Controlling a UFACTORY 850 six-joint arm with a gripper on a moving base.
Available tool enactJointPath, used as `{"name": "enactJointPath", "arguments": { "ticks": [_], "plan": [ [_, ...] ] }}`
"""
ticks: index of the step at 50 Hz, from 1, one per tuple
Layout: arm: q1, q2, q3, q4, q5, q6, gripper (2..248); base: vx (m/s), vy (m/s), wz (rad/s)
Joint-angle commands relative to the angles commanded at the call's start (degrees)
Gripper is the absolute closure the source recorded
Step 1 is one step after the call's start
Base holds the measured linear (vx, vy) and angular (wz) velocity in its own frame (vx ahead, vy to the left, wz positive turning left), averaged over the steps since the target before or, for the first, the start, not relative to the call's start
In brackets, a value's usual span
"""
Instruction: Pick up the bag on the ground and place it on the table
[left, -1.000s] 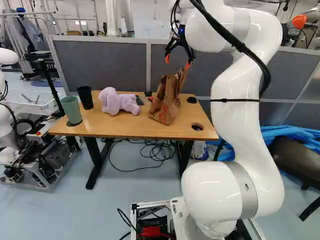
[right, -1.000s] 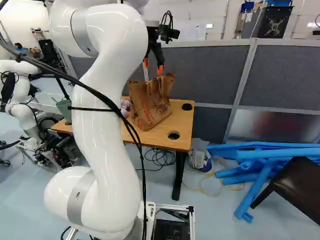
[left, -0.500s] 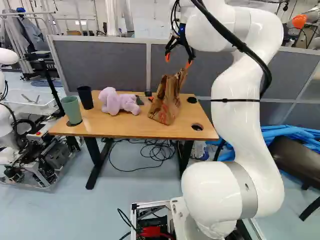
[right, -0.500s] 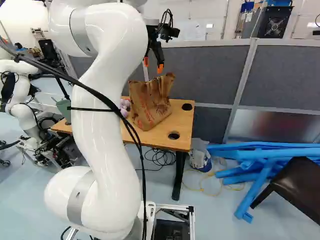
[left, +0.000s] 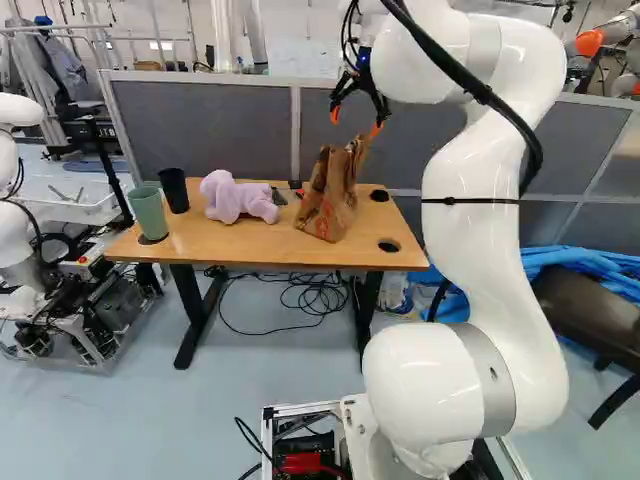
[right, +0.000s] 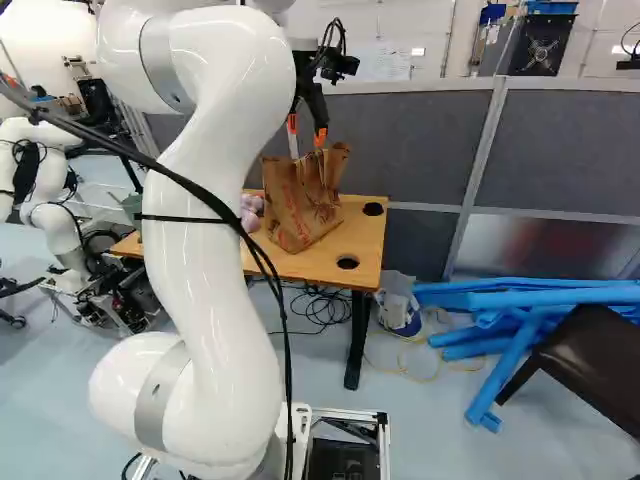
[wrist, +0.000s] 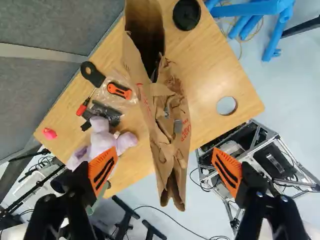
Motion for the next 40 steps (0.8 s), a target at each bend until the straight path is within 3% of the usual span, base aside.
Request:
{"name": "enactJointPath", "arguments": {
  "ticks": [40],
  "plan": [
    [0.0,0.0,0.0,0.0,0.0,0.0,3,-0.141,-0.004,-0.01]
  ]
}}
